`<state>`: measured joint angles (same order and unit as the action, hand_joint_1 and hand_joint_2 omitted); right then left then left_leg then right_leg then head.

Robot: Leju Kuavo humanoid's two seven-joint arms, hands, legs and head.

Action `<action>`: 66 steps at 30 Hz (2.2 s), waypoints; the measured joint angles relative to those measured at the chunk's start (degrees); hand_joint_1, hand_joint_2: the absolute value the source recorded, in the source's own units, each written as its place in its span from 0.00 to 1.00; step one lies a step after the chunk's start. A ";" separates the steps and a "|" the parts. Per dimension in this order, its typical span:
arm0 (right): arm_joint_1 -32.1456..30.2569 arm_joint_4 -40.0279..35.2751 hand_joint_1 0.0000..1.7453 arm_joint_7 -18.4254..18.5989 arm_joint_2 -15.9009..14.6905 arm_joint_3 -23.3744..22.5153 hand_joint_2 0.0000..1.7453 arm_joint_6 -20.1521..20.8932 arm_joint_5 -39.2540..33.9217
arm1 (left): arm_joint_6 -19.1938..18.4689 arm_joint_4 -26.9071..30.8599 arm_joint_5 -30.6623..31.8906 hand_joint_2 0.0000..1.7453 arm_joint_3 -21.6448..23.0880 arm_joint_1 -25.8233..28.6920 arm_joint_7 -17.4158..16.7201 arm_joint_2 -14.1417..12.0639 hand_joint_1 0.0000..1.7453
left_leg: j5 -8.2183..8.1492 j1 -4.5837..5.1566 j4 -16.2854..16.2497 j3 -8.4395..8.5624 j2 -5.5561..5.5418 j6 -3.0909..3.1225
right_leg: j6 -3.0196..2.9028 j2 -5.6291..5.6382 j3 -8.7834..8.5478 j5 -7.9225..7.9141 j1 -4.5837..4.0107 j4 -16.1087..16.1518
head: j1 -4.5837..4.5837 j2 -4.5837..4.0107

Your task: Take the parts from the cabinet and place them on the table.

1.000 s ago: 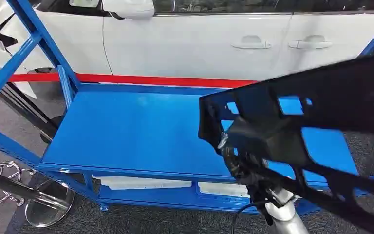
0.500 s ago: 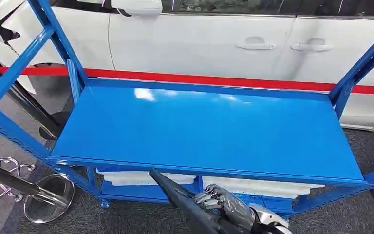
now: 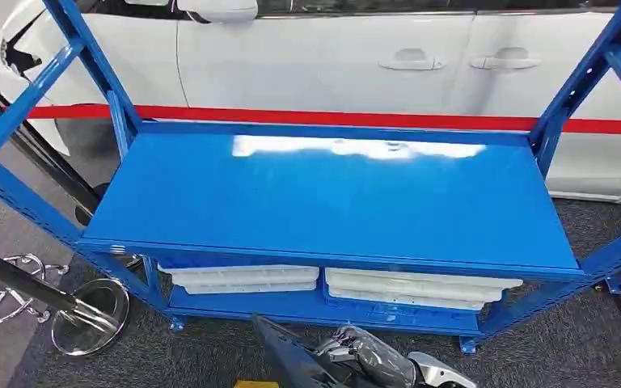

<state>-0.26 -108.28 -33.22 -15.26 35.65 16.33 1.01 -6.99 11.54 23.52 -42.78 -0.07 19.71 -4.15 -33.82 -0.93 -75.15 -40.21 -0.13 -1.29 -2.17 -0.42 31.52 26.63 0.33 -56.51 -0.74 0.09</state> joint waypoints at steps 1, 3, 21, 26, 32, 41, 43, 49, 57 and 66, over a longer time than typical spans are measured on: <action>-0.07 0.02 1.00 -0.15 -0.04 0.00 1.00 -0.05 0.02 | 0.02 0.00 0.02 1.00 0.00 0.02 0.00 0.00 0.00 | 1.59 0.02 1.61 1.70 0.00 0.17 | 0.05 0.00 0.58 -0.34 -0.09 -0.10 | 0.00 0.00; -0.12 0.04 1.00 -0.81 -0.09 0.00 1.00 -0.26 0.20 | -0.04 0.00 0.26 1.00 -0.02 -0.12 0.35 -0.11 0.00 | 5.22 0.30 11.29 8.68 -0.04 1.07 | 0.22 0.06 1.41 -1.13 -0.31 -0.12 | 0.00 0.00; -0.13 -1.97 1.00 -3.13 -0.90 0.00 1.00 -2.47 4.37 | 0.15 0.02 2.38 1.00 -0.02 -0.79 0.37 -0.68 0.00 | 10.03 0.59 20.08 7.92 3.36 2.33 | 3.27 -0.06 -5.90 2.90 0.44 1.90 | 0.00 0.00; -0.07 -2.45 1.00 -3.17 -0.92 0.02 1.00 -2.03 4.07 | 1.88 0.00 2.93 1.00 -0.02 -0.81 -2.51 -0.89 0.00 | 7.60 0.27 18.10 6.22 1.81 0.64 | 1.09 -0.29 -4.09 1.22 0.87 2.43 | 0.00 0.00; -0.08 -2.62 1.00 -3.19 -0.92 0.02 1.00 -1.92 3.82 | 2.78 0.00 3.08 1.00 -0.04 -0.59 -4.55 -1.09 0.00 | 1.81 0.13 3.78 4.23 0.64 -0.11 | 0.89 -0.25 0.19 -0.80 0.65 0.67 | 0.00 0.00; 0.97 -2.64 1.00 -4.07 -0.96 0.02 1.00 0.09 1.81 | 5.68 0.00 3.02 1.00 -1.51 -0.69 -14.58 -0.83 0.00 | 5.94 -0.06 22.10 14.17 0.22 2.62 | 3.41 0.19 2.25 -3.04 0.31 0.46 | 0.02 0.00; 1.27 -2.64 1.00 -4.07 -1.01 0.02 1.00 0.31 1.66 | 5.77 0.00 2.97 1.00 -1.68 -0.69 -14.80 -0.59 0.00 | 6.92 0.26 21.69 12.69 0.63 3.73 | 3.49 0.31 4.10 2.81 0.55 -4.16 | 0.04 0.00; 1.30 -2.64 1.00 -4.07 -1.03 0.02 1.00 0.31 1.38 | 5.77 0.00 2.93 1.00 -2.14 -0.58 -14.95 0.07 0.00 | 9.07 1.12 19.61 7.81 0.95 3.83 | 3.16 0.32 2.76 3.96 0.31 -12.87 | 0.04 0.00; 1.89 -2.64 1.00 -4.11 -1.09 0.02 1.00 0.33 1.25 | 5.79 0.00 2.91 1.00 -2.82 -0.38 -14.99 0.57 0.00 | 10.03 1.10 18.82 5.93 0.56 1.60 | 0.55 -0.26 -4.78 1.56 0.03 2.33 | 0.00 0.00; 1.91 -2.64 1.00 -4.11 -1.09 0.02 1.00 0.68 1.27 | 5.84 0.00 2.88 1.00 -2.88 -0.43 -14.99 0.35 0.00 | 5.58 -0.33 12.73 11.73 0.44 -0.27 | 1.03 -0.15 3.71 -2.68 0.32 -0.85 | 0.00 0.00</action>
<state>1.66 -110.92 -37.33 -16.35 35.67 17.00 2.27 -1.16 11.54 26.40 -45.66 -0.50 4.72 -3.80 -28.24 -1.26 -62.43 -28.48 0.31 -1.56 -1.14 -0.57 35.22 23.95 0.65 -57.36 -0.74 0.09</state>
